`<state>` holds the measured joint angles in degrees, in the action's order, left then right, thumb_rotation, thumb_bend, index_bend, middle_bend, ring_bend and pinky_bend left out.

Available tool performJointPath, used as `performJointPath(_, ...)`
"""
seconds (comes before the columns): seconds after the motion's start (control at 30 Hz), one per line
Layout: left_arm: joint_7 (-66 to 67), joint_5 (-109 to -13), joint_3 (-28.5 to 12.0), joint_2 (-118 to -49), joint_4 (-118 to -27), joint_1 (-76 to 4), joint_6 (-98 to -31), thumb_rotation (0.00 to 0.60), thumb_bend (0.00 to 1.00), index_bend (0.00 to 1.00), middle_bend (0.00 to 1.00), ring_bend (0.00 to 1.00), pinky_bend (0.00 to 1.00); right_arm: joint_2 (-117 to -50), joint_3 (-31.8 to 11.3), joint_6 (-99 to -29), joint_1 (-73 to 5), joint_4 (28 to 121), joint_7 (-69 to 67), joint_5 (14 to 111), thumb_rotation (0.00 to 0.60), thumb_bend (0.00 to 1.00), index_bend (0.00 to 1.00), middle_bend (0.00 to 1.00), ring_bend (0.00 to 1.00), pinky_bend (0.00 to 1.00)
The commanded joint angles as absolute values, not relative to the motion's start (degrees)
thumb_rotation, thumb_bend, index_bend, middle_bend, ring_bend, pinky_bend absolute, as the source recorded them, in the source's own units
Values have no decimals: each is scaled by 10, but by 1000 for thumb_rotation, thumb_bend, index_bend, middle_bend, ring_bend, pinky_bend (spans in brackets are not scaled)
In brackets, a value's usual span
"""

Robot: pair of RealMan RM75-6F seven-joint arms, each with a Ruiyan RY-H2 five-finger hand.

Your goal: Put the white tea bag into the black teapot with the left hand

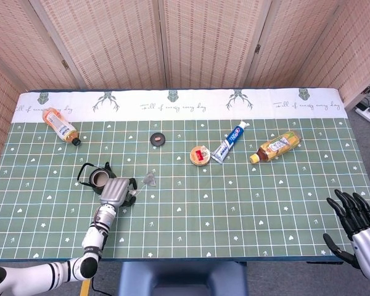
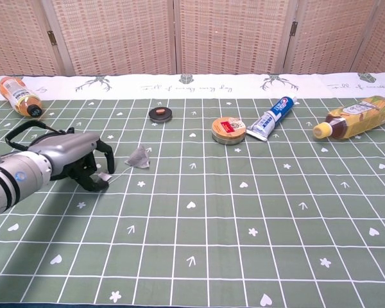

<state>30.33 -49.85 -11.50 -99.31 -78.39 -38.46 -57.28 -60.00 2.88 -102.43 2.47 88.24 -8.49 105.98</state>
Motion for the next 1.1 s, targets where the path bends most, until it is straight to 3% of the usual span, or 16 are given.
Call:
performJointPath(0.03,301,-496,-114,-990,-784,-385,-571,600,397,481,1000,1000,1000,-601,29,-1023,24,884,-82,1060,600,365,0,0,0,0)
performJointPath(1.1,271,-509,-102,-988,-765,-386,-570,600,399,601,1000,1000,1000,-603,28,-1021,25,887,-73,1059,600,365,0,0,0,0)
